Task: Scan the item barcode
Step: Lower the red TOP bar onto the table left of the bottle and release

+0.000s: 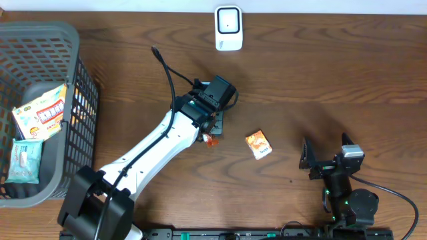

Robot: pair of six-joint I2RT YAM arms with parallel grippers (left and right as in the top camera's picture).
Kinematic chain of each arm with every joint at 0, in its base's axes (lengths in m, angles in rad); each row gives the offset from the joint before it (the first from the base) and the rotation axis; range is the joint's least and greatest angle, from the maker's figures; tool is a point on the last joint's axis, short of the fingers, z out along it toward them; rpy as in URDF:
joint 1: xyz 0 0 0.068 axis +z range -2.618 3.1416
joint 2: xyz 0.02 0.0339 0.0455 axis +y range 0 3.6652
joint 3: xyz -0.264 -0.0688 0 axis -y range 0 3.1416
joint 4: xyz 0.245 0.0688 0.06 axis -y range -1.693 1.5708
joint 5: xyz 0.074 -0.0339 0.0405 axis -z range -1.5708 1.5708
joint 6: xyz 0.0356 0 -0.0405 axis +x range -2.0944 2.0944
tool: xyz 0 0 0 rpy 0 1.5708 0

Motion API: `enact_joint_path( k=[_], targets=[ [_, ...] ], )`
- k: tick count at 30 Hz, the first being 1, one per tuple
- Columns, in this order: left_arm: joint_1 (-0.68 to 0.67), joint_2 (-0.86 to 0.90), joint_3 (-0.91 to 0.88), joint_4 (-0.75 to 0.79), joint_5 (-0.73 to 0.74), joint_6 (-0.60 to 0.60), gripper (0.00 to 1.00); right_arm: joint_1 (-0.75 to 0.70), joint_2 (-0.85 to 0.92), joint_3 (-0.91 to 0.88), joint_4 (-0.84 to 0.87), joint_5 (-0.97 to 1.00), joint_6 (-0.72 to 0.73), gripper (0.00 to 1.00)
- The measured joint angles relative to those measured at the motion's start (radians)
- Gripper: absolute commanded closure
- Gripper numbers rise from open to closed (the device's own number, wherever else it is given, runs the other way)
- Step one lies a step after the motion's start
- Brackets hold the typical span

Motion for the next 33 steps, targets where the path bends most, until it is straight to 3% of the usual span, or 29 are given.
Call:
enact_joint_path(
  k=[10, 12, 21, 23, 25, 27, 33],
  targets=[
    [0.000, 0.000, -0.108, 0.001, -0.111, -0.340, 0.92, 0.000, 0.000, 0.000, 0.000, 0.000, 0.000, 0.01],
    [0.000, 0.000, -0.140, 0.005, -0.129, -0.407, 0.85, 0.000, 0.000, 0.000, 0.000, 0.000, 0.000, 0.01],
    [0.002, 0.000, -0.244, 0.213, -0.097, -0.552, 0.83, 0.000, 0.000, 0.000, 0.000, 0.000, 0.000, 0.01],
    [0.002, 0.000, -0.269, 0.246, -0.078, -0.566, 0.71, 0.000, 0.000, 0.000, 0.000, 0.000, 0.000, 0.01],
    [0.002, 0.000, -0.286, 0.253, -0.061, -0.576, 0.49, 0.000, 0.000, 0.000, 0.000, 0.000, 0.000, 0.01],
    [0.002, 0.000, -0.297, 0.245, -0.047, -0.584, 0.35, 0.000, 0.000, 0.000, 0.000, 0.000, 0.000, 0.01],
    [0.003, -0.003, -0.299, 0.212, -0.022, -0.580, 0.23, 0.000, 0.000, 0.000, 0.000, 0.000, 0.000, 0.01]
  ],
)
